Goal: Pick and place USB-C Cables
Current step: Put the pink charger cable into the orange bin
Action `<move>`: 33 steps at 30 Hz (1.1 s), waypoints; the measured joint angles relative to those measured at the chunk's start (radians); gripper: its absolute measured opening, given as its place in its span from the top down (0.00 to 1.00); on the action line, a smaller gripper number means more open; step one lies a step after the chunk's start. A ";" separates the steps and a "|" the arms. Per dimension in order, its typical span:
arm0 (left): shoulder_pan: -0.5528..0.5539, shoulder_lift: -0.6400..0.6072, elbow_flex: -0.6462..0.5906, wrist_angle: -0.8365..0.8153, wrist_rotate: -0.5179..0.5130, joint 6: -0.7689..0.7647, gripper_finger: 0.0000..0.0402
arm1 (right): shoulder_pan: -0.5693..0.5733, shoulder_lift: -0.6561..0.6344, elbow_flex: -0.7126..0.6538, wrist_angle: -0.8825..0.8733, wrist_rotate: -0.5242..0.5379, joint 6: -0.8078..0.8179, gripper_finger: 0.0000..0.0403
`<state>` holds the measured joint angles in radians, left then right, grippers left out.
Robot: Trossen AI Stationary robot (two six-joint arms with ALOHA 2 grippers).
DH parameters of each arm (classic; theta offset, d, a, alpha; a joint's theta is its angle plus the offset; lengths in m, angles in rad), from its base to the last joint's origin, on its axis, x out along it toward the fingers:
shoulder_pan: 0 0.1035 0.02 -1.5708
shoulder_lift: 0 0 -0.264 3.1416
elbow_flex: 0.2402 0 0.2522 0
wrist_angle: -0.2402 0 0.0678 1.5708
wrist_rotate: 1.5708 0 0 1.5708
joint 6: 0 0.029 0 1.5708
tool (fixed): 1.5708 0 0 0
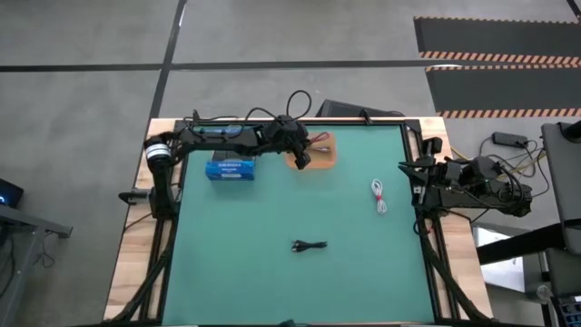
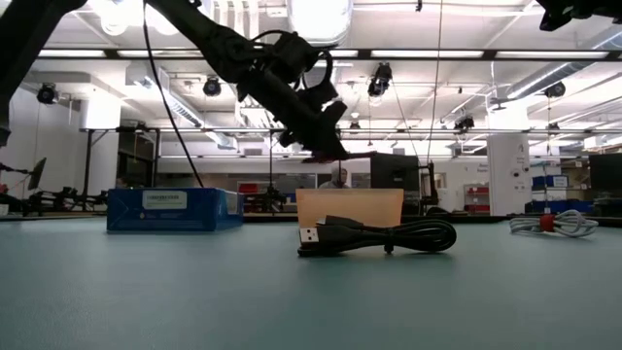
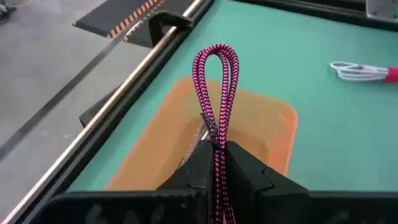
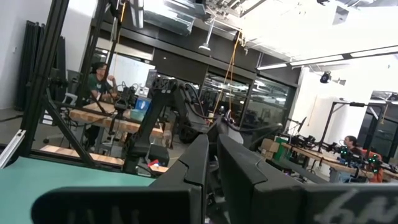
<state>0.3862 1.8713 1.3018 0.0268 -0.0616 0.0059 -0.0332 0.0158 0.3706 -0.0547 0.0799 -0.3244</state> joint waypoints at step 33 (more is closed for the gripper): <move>0.000 0.051 0.047 0.330 0.026 -0.034 0.97 | 0.000 -0.001 0.016 0.013 -0.001 -0.006 0.93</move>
<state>0.3862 1.9224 1.3491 0.3565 -0.0353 -0.0282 -0.0334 0.0151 0.3866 -0.0422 0.0792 -0.3309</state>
